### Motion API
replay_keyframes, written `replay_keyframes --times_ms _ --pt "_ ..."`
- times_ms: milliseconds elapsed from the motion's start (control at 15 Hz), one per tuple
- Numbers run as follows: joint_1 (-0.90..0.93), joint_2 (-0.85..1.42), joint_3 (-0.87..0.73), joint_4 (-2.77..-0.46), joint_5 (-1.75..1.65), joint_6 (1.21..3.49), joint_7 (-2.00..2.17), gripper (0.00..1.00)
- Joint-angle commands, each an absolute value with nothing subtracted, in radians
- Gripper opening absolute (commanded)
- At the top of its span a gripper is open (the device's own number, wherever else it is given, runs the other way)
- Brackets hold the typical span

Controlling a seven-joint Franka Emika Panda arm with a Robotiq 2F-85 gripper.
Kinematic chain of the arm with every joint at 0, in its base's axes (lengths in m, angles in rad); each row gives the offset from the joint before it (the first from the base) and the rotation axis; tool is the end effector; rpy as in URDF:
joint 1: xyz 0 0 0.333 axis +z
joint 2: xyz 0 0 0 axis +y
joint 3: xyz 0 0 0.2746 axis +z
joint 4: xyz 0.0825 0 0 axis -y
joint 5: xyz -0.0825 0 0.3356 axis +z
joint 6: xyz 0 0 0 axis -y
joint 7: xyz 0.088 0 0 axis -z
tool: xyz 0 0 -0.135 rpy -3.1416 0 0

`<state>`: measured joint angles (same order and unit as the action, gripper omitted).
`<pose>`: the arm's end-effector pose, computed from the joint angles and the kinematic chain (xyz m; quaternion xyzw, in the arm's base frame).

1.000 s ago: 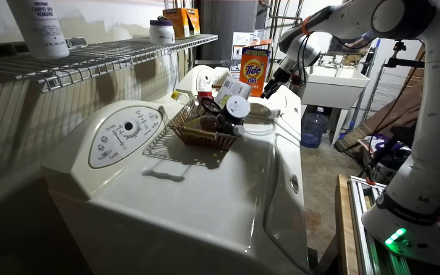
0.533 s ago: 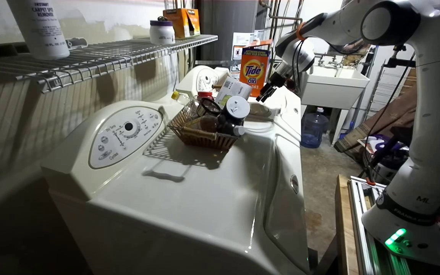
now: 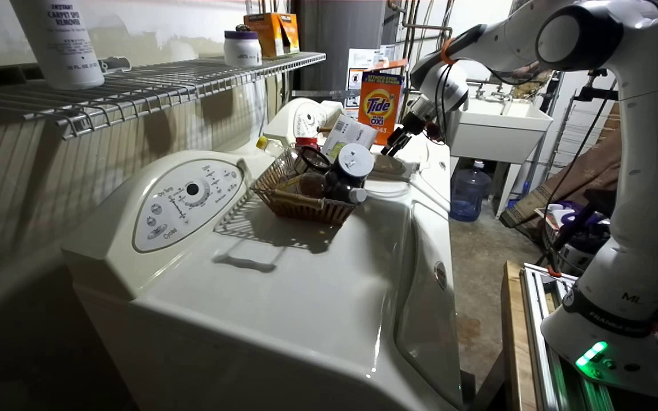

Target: Open the lid on the washing machine

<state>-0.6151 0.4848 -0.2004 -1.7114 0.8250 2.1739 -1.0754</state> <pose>0.4631 -0.4116 0.2881 -0.9534 0.0965 -0.2322 0.1664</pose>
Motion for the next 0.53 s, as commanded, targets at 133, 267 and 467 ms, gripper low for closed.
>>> replay_keyframes --times_ms 133,267,467 --pt "-0.642 0.493 -0.178 -1.68 0.863 2.096 -1.085 1.0" --pt "-0.646 0.48 -0.175 -1.678 0.869 2.073 -1.081 1.0" --pt "-0.649 0.45 -0.176 -1.678 0.885 2.021 -1.082 1.0"
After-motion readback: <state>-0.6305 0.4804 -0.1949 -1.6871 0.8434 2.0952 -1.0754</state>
